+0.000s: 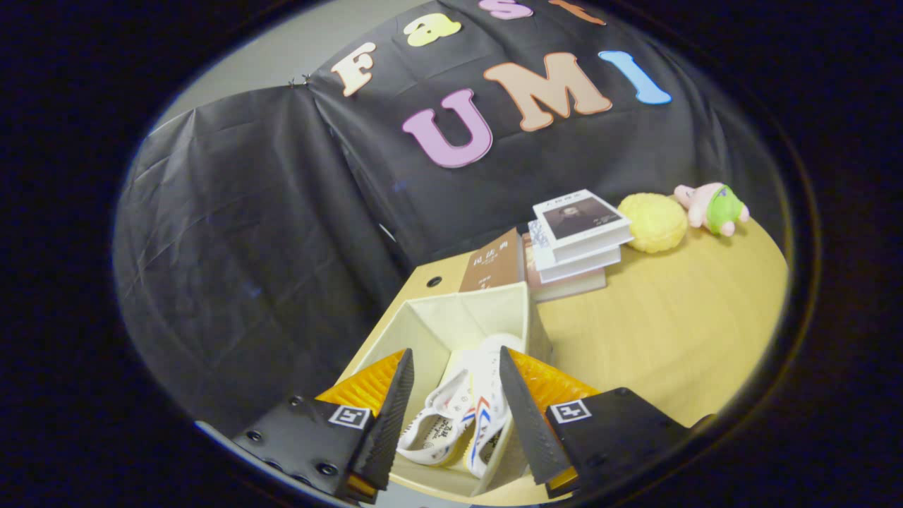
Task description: Open the storage box then place both shoes into the box .Put the left shoe in first, then the right shoe, with the right side of both shoes facing outward in a uniform manner.
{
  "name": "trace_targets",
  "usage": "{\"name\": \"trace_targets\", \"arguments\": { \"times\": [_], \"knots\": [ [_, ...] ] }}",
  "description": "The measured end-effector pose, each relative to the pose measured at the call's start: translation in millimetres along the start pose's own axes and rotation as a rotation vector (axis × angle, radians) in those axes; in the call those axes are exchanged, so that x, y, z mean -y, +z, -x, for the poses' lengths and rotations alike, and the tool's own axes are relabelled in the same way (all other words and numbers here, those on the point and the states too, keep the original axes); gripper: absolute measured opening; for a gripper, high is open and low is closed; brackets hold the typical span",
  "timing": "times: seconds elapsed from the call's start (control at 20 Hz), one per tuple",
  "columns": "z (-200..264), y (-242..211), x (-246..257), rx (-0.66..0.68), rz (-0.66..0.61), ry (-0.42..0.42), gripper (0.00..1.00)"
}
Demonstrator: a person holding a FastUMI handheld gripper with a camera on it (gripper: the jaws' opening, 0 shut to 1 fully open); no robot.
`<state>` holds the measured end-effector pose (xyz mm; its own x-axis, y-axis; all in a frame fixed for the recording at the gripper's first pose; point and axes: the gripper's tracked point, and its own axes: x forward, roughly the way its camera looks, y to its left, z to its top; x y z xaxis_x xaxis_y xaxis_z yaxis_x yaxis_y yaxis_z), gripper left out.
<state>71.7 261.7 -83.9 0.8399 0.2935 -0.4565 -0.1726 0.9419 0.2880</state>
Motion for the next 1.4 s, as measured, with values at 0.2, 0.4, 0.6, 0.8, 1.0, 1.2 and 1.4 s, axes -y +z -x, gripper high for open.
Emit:
{"name": "trace_targets", "arguments": {
  "times": [0.2, 0.4, 0.6, 0.8, 1.0, 1.2, 1.4],
  "knots": [
    [23, 11, 33, 0.071, 0.047, -0.031, 0.94],
    [39, 12, 64, 0.129, 0.090, -0.067, 1.00],
    [57, 23, 92, 0.253, 0.197, -0.122, 1.00],
    [74, 37, 123, 0.413, 0.257, -0.196, 1.00],
    [94, 48, 160, 0.486, 0.363, -0.332, 1.00],
    [103, 46, 175, 0.480, 0.384, -0.375, 1.00],
    [106, 48, 183, 0.464, 0.379, -0.374, 1.00]
  ]
}}
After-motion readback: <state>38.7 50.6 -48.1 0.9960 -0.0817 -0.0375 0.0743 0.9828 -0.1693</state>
